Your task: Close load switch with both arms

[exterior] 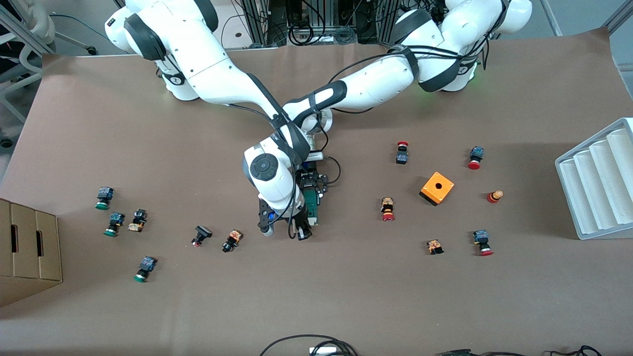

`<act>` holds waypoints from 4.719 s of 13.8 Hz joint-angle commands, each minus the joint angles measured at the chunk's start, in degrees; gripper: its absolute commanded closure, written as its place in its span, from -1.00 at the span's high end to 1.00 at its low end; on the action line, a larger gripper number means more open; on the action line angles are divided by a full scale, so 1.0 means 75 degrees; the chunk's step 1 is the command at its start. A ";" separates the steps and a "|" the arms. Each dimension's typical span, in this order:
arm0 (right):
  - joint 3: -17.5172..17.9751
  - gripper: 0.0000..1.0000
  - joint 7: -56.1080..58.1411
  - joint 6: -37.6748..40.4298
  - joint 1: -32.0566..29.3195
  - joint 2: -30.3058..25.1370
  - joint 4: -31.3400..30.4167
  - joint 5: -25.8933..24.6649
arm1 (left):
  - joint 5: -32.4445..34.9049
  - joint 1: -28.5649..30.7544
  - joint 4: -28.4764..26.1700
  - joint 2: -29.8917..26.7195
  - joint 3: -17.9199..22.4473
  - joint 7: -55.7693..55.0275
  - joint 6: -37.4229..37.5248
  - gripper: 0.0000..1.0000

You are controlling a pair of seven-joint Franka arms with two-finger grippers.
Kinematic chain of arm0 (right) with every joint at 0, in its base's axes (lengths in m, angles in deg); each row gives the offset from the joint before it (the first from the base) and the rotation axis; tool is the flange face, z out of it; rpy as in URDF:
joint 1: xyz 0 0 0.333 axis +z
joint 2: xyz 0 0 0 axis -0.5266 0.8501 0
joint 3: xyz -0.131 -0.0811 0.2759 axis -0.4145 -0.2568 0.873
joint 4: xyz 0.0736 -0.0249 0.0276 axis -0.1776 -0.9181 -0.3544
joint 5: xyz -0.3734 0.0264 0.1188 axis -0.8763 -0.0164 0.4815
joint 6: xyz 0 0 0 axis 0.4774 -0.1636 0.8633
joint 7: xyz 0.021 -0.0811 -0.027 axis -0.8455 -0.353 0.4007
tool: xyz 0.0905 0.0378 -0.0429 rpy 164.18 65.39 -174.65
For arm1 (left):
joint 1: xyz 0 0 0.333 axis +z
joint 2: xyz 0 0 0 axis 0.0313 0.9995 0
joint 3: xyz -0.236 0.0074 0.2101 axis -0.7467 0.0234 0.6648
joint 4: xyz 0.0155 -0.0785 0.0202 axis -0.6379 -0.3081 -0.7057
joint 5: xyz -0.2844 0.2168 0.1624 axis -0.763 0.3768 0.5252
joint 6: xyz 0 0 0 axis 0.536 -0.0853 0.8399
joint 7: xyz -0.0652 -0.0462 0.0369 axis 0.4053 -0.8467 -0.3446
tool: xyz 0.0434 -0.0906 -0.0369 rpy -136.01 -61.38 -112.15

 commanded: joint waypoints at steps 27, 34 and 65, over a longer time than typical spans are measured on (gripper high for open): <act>0.0567 1.00 1.0242 0.8299 -0.4357 -0.4983 -0.0253 0.0082 | -0.1426 -0.0270 0.0148 -0.0677 0.0019 0.0533 -0.0052 1.00; 0.1365 1.00 1.4979 0.8630 -0.6761 -0.7034 -0.1354 -0.1311 | -0.3065 -0.0387 -0.0368 -0.2001 0.0019 0.0556 -0.0755 1.00; 0.0990 1.00 1.6831 0.8183 -0.7221 -0.7167 -0.1310 -0.1712 | -1.2499 0.3243 -0.0532 -0.8212 0.0019 1.1701 -0.1212 1.00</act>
